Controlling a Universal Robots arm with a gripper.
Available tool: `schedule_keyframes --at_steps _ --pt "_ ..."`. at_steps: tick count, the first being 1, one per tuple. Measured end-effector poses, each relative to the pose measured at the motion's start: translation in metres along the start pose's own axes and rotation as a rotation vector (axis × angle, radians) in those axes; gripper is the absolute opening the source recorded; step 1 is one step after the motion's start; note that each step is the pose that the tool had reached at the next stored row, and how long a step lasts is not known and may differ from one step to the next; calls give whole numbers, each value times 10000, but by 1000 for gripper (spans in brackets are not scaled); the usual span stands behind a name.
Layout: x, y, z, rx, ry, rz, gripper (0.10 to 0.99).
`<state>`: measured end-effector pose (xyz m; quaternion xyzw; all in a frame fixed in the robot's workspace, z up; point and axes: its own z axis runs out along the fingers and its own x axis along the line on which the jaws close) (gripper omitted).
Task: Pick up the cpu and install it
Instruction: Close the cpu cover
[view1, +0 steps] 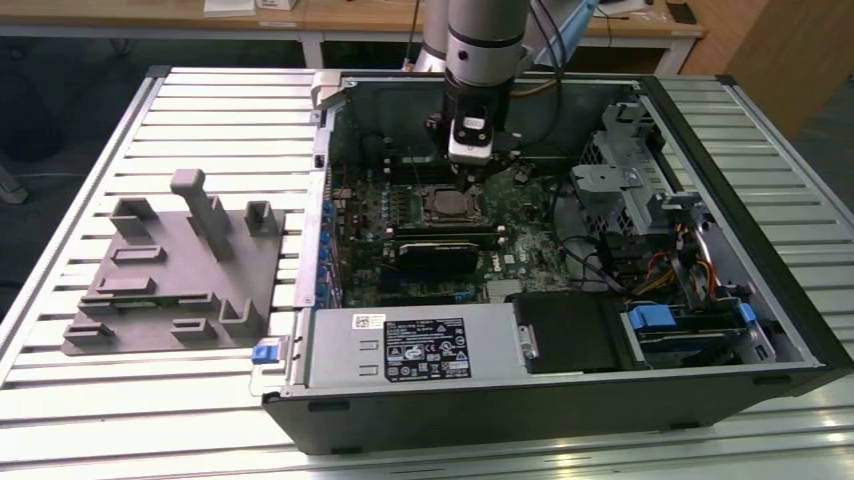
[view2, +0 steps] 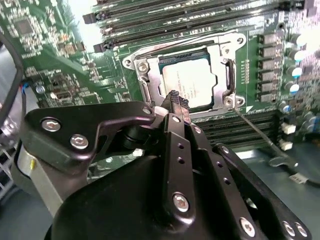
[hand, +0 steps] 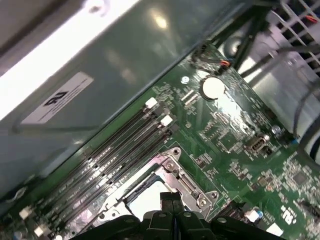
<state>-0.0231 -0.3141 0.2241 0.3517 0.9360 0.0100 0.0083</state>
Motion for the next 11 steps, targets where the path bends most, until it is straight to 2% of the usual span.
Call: schedule_keyframes --at_steps 11 --pt "1 -1 16 -18 48 -1968 106"
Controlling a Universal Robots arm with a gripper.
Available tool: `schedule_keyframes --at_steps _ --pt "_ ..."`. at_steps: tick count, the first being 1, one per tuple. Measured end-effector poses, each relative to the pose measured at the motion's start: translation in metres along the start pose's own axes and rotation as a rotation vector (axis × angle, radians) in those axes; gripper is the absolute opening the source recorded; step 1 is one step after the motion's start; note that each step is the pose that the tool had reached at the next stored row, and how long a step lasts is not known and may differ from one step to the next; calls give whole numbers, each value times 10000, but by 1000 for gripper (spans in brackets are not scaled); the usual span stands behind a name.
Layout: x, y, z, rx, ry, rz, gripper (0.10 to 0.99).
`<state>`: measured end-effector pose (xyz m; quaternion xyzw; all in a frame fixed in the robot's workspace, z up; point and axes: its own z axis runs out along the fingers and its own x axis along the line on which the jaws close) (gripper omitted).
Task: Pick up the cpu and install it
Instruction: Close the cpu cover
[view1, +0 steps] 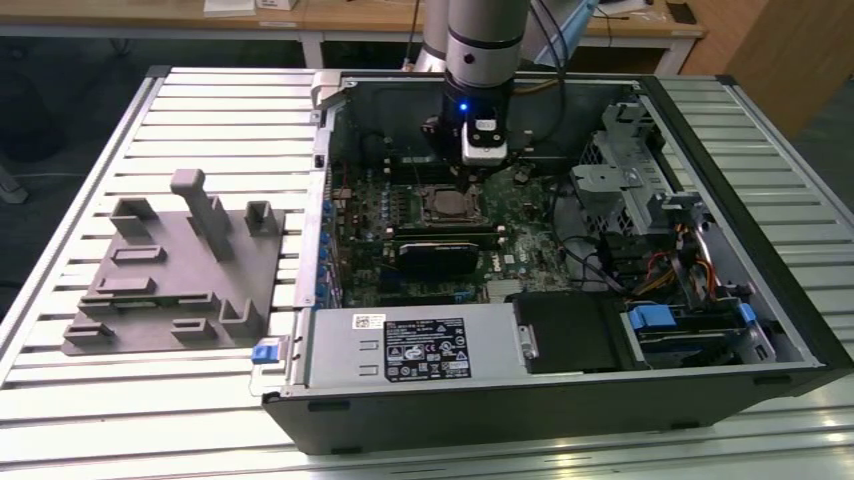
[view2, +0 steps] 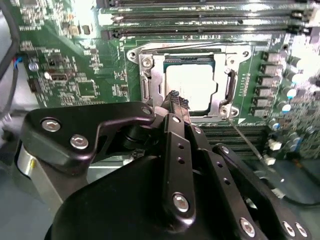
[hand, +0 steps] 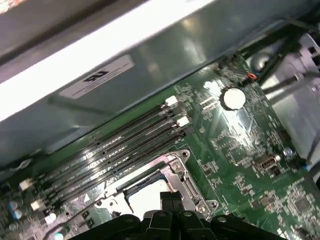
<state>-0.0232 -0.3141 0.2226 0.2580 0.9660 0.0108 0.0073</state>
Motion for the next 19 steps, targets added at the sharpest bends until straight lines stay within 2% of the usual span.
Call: schedule_keyframes --at_steps 1,14,19 --pt "0 0 5 -2 8 -316 106" --pt "0 -1 50 -22 66 -2663 106" --pt "-9 -18 68 -2 82 -2914 106"
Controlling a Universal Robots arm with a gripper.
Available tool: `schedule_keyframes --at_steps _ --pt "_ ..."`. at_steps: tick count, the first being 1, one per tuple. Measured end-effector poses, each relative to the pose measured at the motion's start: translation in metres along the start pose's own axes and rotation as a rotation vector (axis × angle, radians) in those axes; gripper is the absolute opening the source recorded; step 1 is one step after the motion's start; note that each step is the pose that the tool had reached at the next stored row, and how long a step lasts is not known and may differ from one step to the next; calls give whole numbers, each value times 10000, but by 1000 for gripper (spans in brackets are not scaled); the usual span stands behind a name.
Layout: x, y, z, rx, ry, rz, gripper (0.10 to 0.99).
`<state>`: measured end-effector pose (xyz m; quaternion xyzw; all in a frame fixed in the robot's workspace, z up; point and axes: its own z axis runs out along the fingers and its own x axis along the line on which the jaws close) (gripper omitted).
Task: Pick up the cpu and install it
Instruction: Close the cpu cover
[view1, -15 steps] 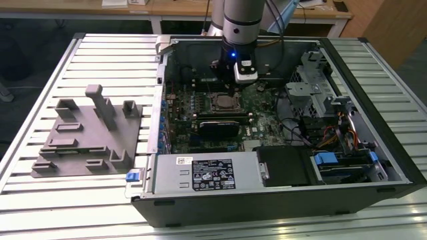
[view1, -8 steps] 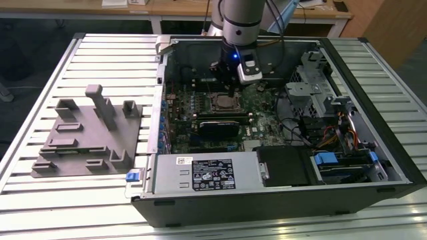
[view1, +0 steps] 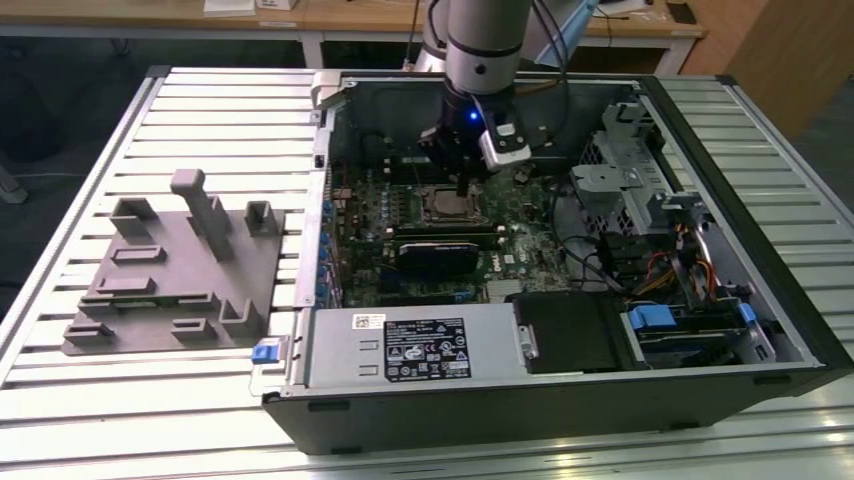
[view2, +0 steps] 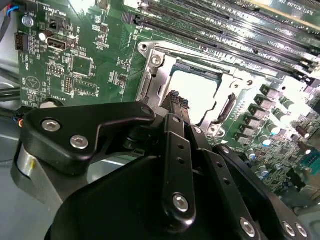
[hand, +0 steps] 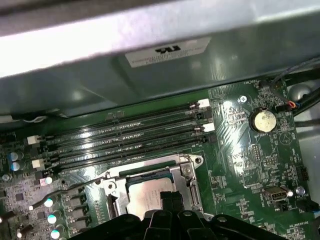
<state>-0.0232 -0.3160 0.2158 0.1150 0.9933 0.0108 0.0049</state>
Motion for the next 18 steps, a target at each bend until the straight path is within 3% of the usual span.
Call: schedule_keyframes --at_steps 11,18 --pt "8 -11 9 2 -3 67 106" --pt "121 -38 6 -3 -38 66 106"
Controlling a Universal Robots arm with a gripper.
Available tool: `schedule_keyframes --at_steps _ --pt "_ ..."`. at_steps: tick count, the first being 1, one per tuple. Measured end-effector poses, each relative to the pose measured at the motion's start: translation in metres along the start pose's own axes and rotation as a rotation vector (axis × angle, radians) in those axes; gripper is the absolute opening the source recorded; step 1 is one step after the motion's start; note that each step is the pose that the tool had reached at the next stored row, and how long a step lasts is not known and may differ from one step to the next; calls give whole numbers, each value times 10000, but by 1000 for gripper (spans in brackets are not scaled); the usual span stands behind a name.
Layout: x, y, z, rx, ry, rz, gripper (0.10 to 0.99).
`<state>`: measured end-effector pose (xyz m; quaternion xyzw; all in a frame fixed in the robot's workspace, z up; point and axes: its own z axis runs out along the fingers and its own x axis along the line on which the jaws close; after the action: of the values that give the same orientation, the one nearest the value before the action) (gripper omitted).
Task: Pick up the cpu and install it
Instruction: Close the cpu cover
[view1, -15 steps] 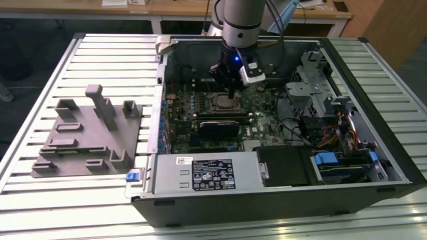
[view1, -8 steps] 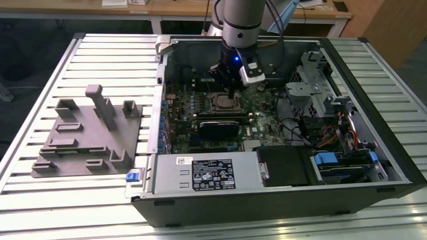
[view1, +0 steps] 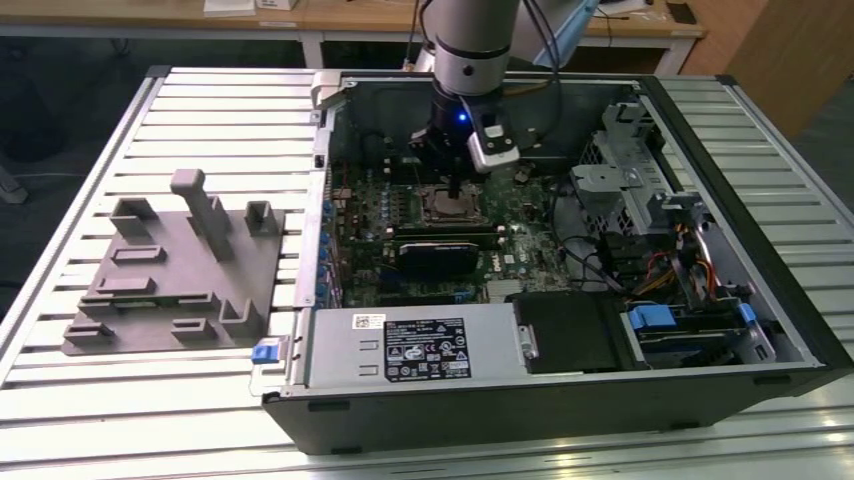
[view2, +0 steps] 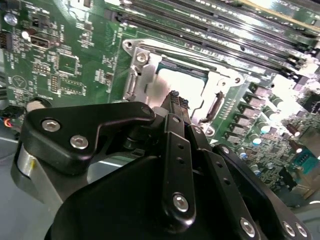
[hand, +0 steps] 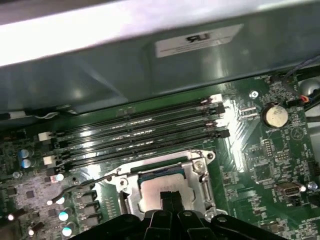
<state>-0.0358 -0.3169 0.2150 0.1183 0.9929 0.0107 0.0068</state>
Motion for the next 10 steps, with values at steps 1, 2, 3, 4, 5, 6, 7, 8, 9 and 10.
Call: schedule_keyframes --at_steps 1,2,3,4,5,6,7,8,9,10 --pt "2 -1 -4 0 -5 1 106" --pt "2 0 -10 -3 -10 0 106" --pt "2 0 -18 -6 -15 -1 106" --pt "2 0 -27 -10 -19 0 106" --pt "2 0 -40 -12 -23 0 106" --pt "2 0 -55 -15 -26 0 106" --pt "2 1 -71 -16 -28 0 106" --pt "2 1 -87 -16 -30 0 106" --pt "2 2 -102 -18 -33 0 106" --pt "2 2 -117 -17 -38 0 106"
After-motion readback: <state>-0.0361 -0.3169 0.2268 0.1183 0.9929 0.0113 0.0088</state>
